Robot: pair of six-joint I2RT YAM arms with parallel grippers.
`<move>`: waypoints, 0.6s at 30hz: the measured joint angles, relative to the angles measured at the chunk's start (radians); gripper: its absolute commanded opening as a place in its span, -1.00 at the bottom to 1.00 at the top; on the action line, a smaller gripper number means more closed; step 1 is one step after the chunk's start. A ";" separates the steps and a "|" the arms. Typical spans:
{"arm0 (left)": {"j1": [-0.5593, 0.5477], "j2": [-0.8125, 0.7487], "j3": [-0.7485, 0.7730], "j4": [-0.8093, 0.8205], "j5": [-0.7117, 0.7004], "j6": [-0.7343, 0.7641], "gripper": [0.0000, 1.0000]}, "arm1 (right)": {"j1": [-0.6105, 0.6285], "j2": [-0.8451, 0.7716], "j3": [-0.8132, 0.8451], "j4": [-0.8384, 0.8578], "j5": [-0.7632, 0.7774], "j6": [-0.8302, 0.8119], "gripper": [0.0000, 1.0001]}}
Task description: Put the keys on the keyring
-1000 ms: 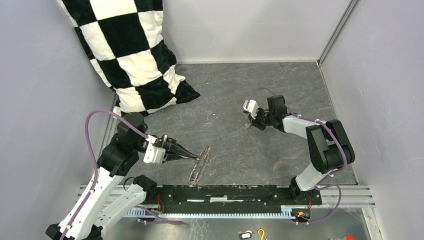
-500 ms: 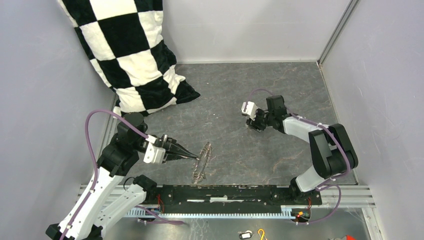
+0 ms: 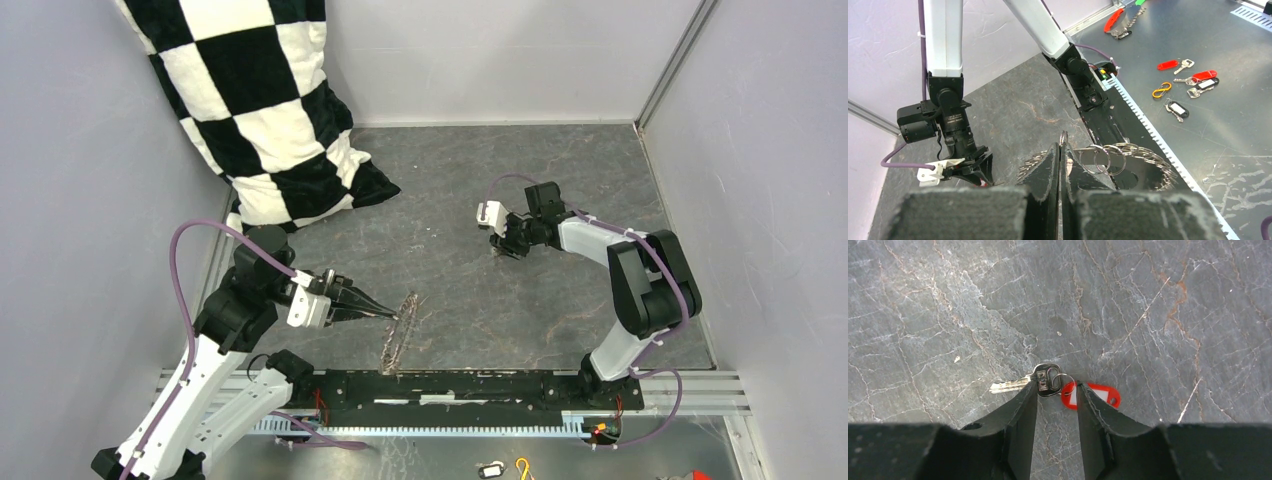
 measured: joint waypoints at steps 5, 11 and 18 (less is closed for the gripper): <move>0.000 0.000 0.000 0.000 -0.006 0.000 -0.95 | 0.000 0.006 0.000 -0.019 0.000 -0.010 -0.30; 0.000 0.000 0.000 0.000 -0.021 0.000 -0.96 | 0.000 0.027 0.003 -0.024 -0.007 -0.010 -0.44; 0.000 0.000 0.000 0.000 -0.022 0.000 -0.95 | 0.000 0.028 0.003 -0.019 -0.019 0.002 -0.59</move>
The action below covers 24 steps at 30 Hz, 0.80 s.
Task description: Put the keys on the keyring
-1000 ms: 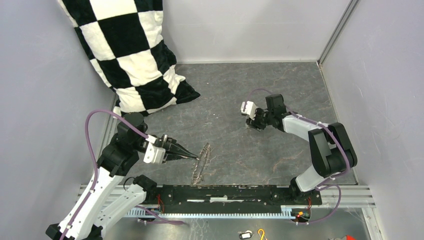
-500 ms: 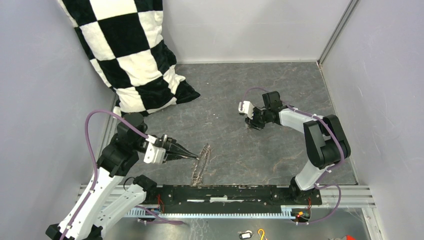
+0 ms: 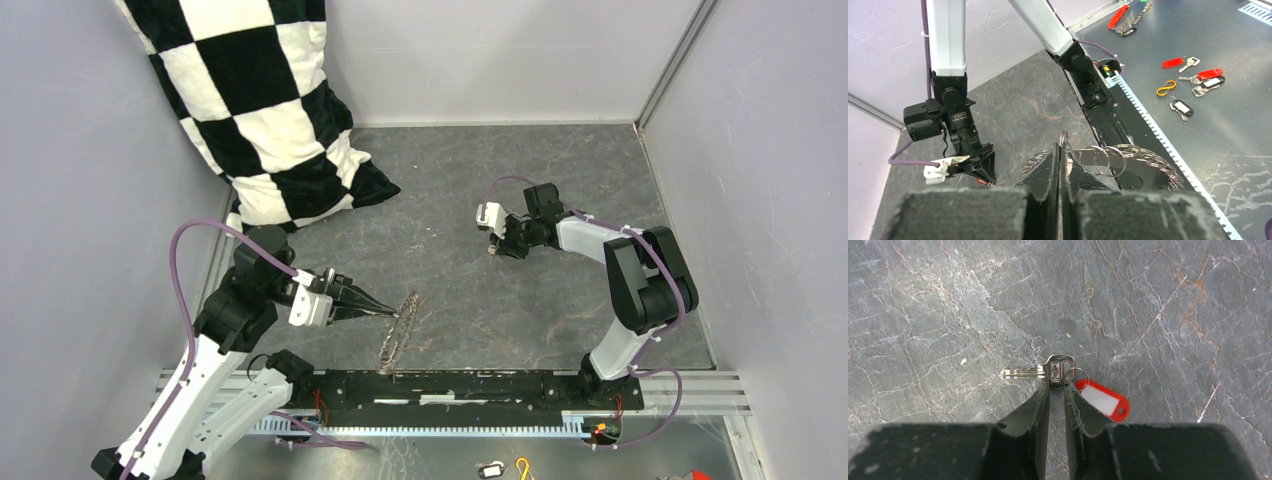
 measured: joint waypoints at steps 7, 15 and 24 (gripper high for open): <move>0.000 0.000 0.000 0.000 0.000 0.000 -0.96 | 0.000 0.000 0.000 0.012 -0.034 0.017 -0.97; 0.000 0.000 0.000 0.000 0.000 0.000 -0.95 | 0.012 0.001 0.000 0.011 -0.068 0.022 -0.99; 0.000 0.000 0.000 0.000 0.000 0.000 -0.96 | 0.014 -0.045 0.000 0.074 -0.025 0.124 -0.61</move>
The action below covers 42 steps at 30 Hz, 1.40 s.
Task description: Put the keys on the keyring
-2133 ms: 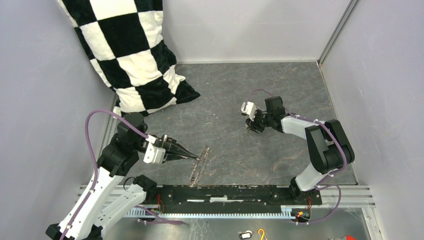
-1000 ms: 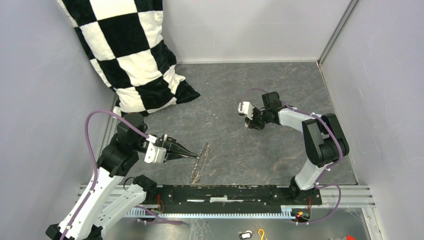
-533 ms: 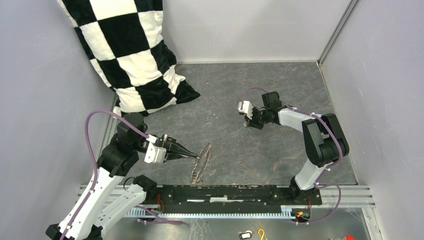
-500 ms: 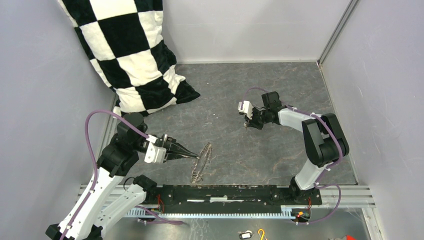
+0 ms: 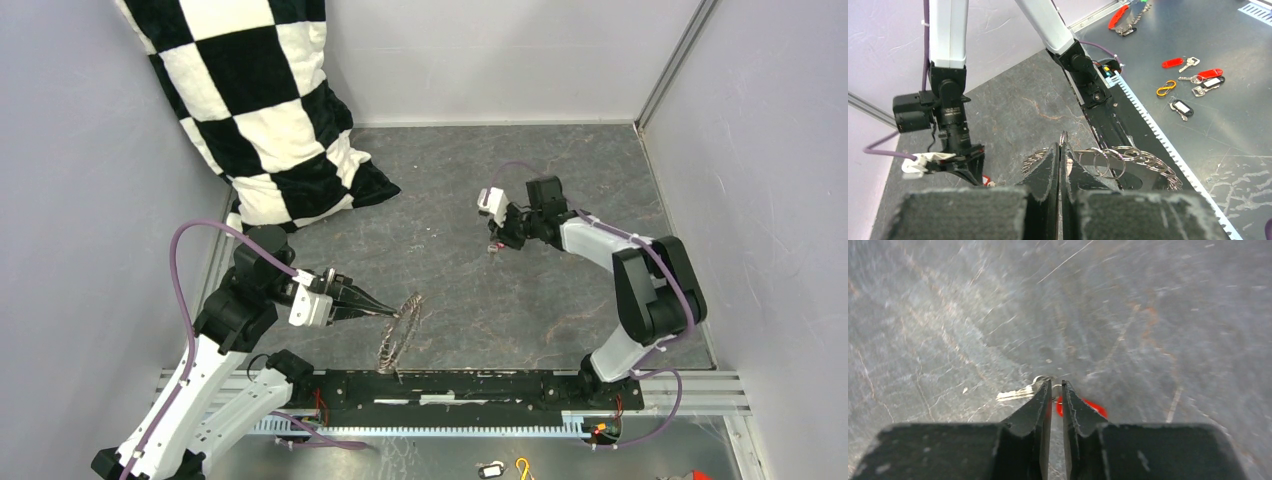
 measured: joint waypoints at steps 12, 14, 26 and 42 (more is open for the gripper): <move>0.000 -0.001 0.002 0.000 -0.003 0.000 -0.96 | -0.225 -0.063 -0.183 0.958 -0.330 1.124 0.96; 0.000 -0.001 0.004 0.000 -0.004 0.000 -0.96 | -0.240 -0.033 -0.257 1.167 -0.334 1.314 0.96; 0.000 -0.026 0.009 0.000 -0.016 0.001 -0.95 | -0.259 -0.189 -0.157 0.861 -0.193 1.299 0.96; 0.000 -0.034 0.009 -0.028 -0.033 0.002 -0.96 | -0.002 -0.130 -0.091 0.219 0.301 0.422 0.37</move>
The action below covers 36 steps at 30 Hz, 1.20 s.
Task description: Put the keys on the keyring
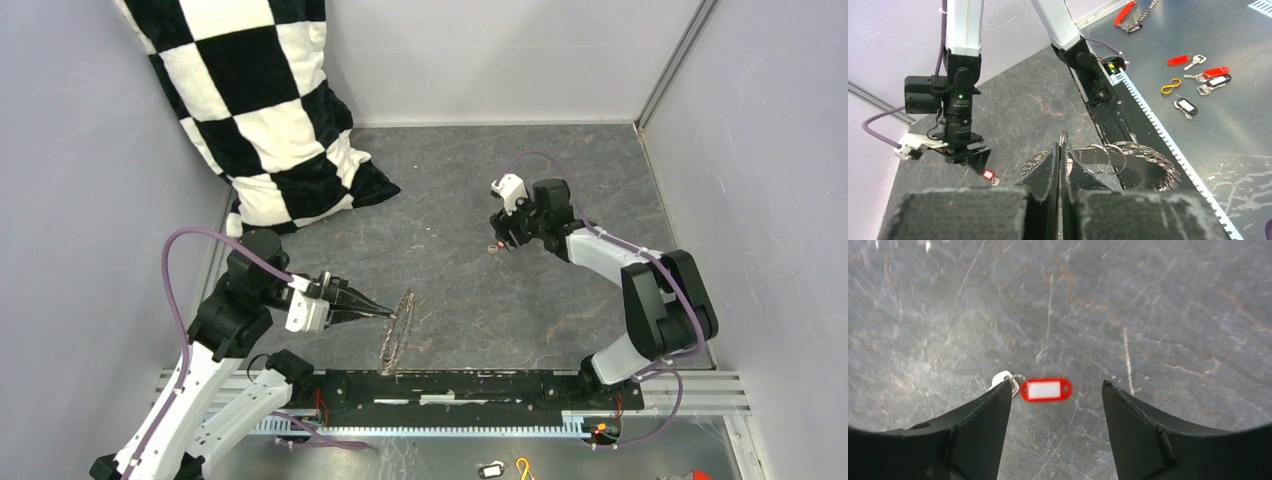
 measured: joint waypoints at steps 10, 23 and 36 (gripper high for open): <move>0.000 0.005 0.000 -0.002 -0.005 0.000 -0.96 | 0.010 0.050 0.000 -0.117 -0.060 -0.119 0.09; 0.000 0.005 0.000 -0.002 -0.019 0.004 -0.96 | 0.030 0.097 0.004 -0.140 -0.085 -0.133 -0.25; 0.000 0.005 0.000 -0.002 -0.019 0.007 -0.96 | 0.030 0.142 0.036 -0.133 -0.095 -0.137 -0.41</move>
